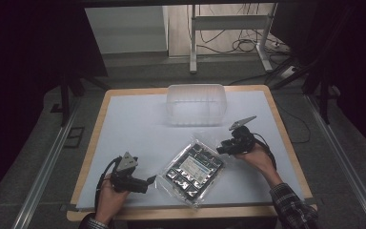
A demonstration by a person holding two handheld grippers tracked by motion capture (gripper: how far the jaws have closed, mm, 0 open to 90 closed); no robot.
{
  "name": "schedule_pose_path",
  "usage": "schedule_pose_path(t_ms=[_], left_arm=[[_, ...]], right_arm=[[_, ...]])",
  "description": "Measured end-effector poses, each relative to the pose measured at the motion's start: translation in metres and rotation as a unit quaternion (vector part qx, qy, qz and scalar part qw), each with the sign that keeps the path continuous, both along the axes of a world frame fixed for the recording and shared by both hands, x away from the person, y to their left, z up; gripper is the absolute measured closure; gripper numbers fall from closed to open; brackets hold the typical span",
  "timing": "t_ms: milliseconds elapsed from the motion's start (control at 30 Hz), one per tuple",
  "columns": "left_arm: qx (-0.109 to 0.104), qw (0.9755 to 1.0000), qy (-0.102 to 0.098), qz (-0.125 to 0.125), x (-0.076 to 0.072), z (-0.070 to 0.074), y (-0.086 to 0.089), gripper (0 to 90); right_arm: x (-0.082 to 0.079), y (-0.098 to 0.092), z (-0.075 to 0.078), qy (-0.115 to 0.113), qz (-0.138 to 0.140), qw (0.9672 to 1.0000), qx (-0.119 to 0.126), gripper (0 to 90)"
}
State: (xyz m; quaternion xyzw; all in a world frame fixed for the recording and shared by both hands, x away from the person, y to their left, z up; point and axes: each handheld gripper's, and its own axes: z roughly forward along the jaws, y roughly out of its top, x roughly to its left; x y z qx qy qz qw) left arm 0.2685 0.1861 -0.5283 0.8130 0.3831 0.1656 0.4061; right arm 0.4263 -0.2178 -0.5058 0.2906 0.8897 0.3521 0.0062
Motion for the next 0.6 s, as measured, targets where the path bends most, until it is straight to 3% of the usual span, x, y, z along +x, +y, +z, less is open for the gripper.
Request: schedule_pose_path(t_ms=[300, 500, 567, 600], left_arm=[[0.004, 1.0, -0.002, -0.003, 0.0, 0.0, -0.002, 0.2], [0.007, 1.0, -0.002, -0.004, 0.0, 0.0, -0.002, 0.2], [0.008, 1.0, -0.002, -0.004, 0.0, 0.0, -0.003, 0.3], [0.009, 0.9999, -0.002, -0.005, 0.0, 0.0, -0.003, 0.3]], right_arm=[[-0.008, 0.003, 0.007, -0.002, 0.02, 0.9997, 0.015, 63.8], [-0.014, 0.009, 0.005, -0.003, 0.033, 0.9995, -0.002, 67.1], [-0.015, 0.013, 0.002, -0.005, 0.037, 0.9992, -0.016, 67.6], [-0.016, 0.016, -0.001, -0.014, 0.036, 0.9985, -0.039, 70.5]])
